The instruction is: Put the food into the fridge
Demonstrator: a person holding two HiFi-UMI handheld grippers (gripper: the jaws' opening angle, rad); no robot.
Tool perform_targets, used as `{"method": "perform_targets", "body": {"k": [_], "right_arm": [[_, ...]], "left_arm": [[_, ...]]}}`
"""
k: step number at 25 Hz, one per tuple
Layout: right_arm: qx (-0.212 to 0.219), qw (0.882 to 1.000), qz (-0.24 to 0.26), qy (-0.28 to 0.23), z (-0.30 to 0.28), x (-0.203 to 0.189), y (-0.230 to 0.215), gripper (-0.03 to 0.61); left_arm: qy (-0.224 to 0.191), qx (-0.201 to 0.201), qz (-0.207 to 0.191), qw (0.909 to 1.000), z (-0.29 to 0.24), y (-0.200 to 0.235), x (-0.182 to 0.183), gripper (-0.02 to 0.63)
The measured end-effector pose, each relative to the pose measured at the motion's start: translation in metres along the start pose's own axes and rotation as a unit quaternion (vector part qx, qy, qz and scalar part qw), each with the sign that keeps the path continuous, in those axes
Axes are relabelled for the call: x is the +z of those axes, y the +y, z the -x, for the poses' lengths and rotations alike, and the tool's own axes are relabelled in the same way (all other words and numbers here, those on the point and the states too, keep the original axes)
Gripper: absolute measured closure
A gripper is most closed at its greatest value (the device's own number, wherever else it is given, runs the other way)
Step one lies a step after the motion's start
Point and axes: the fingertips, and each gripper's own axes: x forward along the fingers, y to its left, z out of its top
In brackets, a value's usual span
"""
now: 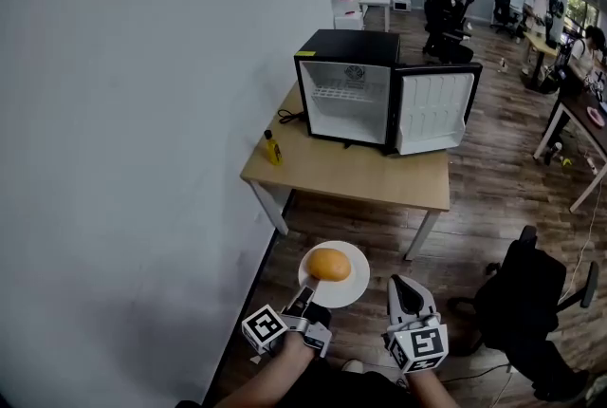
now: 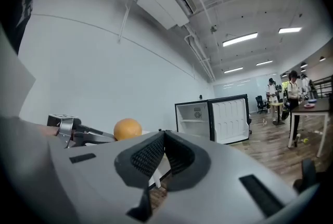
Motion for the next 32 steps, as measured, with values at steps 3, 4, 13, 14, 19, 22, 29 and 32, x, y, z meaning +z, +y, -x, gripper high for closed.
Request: {"method": "perform_targets", "body": {"k": [3,4,13,14,19,22,29,32], "right_arm": [[0.002,1.0,-0.013,-0.002,0.001,-0.002,-0.002,0.518],[0.002,1.0,-0.016,-0.003,-0.001,-0.001,-0.004,0.518],[-0.021,0.999,-0.01,0.023,-0.057,-0.007,-0.031,0.518],[-0.02,1.0,-0.008,0.023,-0.066,-0.006,-0.033,0.518],[-0.022,1.0,0.002,0.019,-0.116,0.008,-0.048,0.518],[-0.024,1.0,0.004,0.02,-0.15,0.015,-0.059,0.518],[-0.039,0.999,0.006,0.034,-0.223,0.025,-0.073,0.518],[-0.043,0.998,0.002,0.038,-0.248,0.025,-0.073,0.518]], "left_arm": [[0.0,0.011,-0.002,0.9999,0.001,0.006,0.002,0.58],[-0.001,0.011,0.001,0.9999,-0.001,0.007,0.003,0.58],[0.025,0.009,0.006,0.9996,-0.061,0.023,0.02,0.58],[0.031,0.002,0.006,0.9995,-0.071,0.022,0.022,0.58],[0.043,0.0,0.007,0.999,-0.116,0.029,0.047,0.58],[0.053,-0.004,0.004,0.9986,-0.147,0.031,0.064,0.58],[0.08,-0.029,0.007,0.9963,-0.212,0.022,0.104,0.58],[0.086,-0.031,0.014,0.9957,-0.231,0.022,0.122,0.58]]}}
